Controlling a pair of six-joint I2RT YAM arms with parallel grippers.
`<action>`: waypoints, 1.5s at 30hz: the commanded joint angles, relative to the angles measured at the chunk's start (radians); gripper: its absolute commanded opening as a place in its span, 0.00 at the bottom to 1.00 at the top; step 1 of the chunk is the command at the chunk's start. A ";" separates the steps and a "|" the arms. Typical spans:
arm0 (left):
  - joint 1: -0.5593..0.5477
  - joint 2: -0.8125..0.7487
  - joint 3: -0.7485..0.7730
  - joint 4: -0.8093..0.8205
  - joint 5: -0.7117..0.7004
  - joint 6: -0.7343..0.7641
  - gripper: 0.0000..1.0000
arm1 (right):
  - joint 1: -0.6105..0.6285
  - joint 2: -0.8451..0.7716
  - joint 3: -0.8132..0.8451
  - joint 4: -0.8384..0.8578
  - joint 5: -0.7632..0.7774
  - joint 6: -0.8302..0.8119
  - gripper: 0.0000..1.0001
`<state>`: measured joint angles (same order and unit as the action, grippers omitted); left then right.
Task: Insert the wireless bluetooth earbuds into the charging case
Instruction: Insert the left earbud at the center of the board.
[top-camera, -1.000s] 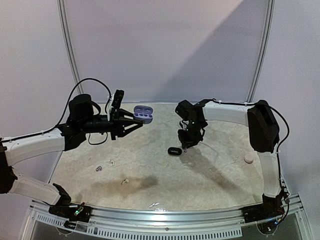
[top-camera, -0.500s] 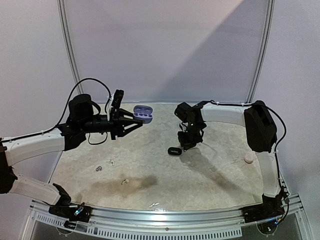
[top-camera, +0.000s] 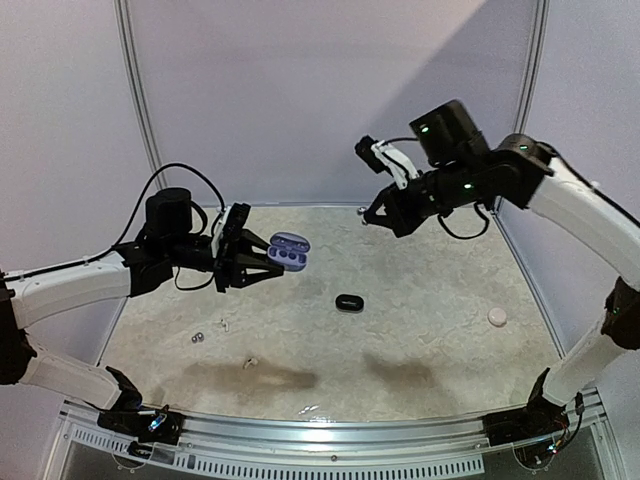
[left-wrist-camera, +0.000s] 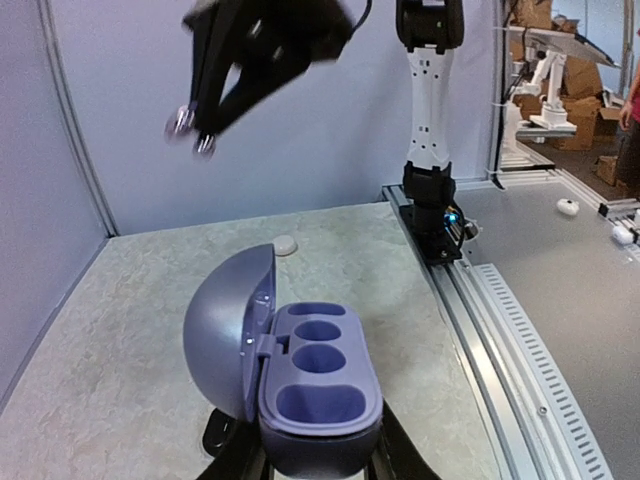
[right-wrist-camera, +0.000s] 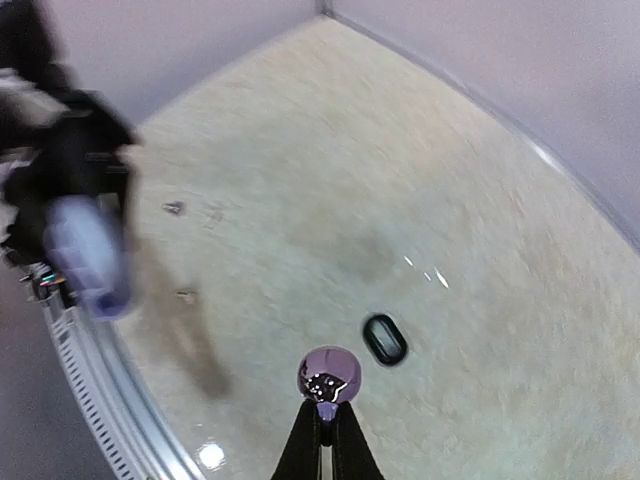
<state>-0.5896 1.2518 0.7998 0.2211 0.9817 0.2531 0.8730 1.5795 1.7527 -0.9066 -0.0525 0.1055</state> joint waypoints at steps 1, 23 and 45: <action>-0.002 0.040 0.069 -0.091 0.121 0.132 0.00 | 0.113 -0.053 0.061 -0.021 -0.090 -0.198 0.00; -0.124 0.048 0.190 -0.490 0.009 0.425 0.00 | 0.373 0.255 0.411 -0.227 0.020 -0.460 0.00; -0.118 0.032 0.163 -0.424 0.008 0.411 0.00 | 0.373 0.293 0.391 -0.210 0.109 -0.455 0.00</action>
<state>-0.7002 1.3018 0.9661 -0.1890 0.9779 0.6357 1.2419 1.8683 2.1456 -1.1397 0.0093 -0.3458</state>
